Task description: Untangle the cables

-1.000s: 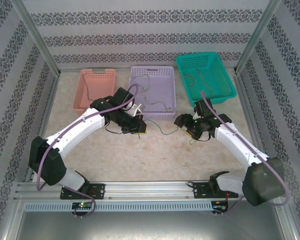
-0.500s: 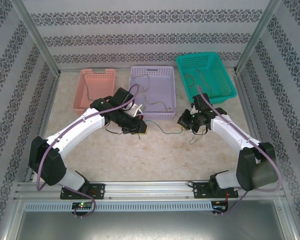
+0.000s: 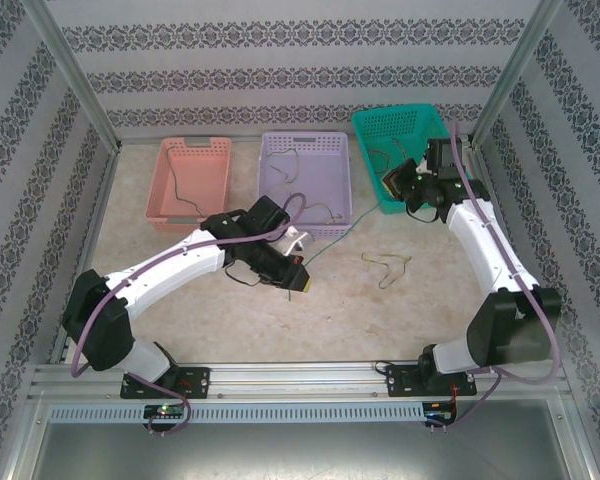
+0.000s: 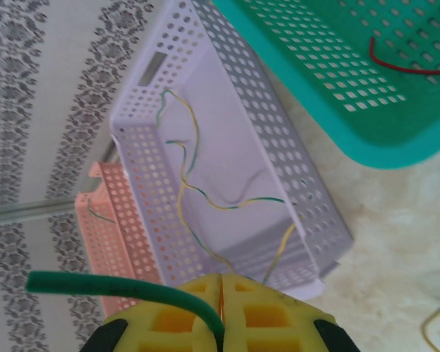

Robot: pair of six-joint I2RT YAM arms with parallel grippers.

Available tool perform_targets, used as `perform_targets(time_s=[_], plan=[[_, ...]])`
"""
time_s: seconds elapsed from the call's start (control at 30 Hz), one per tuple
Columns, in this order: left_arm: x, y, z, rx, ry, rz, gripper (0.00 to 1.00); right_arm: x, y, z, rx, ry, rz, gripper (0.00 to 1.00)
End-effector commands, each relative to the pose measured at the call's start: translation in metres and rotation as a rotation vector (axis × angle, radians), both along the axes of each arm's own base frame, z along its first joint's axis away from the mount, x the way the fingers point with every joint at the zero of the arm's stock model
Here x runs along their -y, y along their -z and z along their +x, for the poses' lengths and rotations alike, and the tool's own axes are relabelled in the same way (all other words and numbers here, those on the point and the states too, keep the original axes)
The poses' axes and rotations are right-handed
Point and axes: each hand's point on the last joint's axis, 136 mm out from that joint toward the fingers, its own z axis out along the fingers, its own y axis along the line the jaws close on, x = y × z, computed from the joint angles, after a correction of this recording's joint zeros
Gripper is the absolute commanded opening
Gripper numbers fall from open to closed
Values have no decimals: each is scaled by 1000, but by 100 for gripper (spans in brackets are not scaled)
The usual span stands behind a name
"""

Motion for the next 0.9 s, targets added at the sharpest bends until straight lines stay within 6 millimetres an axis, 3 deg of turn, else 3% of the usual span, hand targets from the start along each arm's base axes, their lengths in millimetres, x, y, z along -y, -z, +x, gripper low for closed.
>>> perform_targets(time_s=[0.0,0.13,0.3,0.33,0.4,0.47,0.57,0.63,0.73,0.87], plan=[[-7,20,-33,-36,104,81,0,37,-23,36,71,155,-22,0],[-3,17,-39,-8,135,84,0,18,-33,49,75,56,-24,0],[3,1,-23,52,68,72,2,-16,-40,42,88,-96,-93,0],[2,0,-18,70,49,86,20,-20,-43,38,98,-113,-113,0],[-1,-4,-9,117,17,117,35,-23,-49,31,117,-142,-149,0],[-8,-13,2,180,-21,157,44,-26,-54,23,131,-170,-178,0],[-24,-39,23,301,-87,219,52,-30,-56,11,139,-229,-227,0],[-35,-69,38,400,-122,246,57,-32,-54,1,134,-267,-281,0],[-45,-113,52,538,-149,257,60,-32,-49,-11,119,-305,-356,0],[-54,-154,66,654,-185,259,62,-33,-49,-21,111,-335,-416,0]])
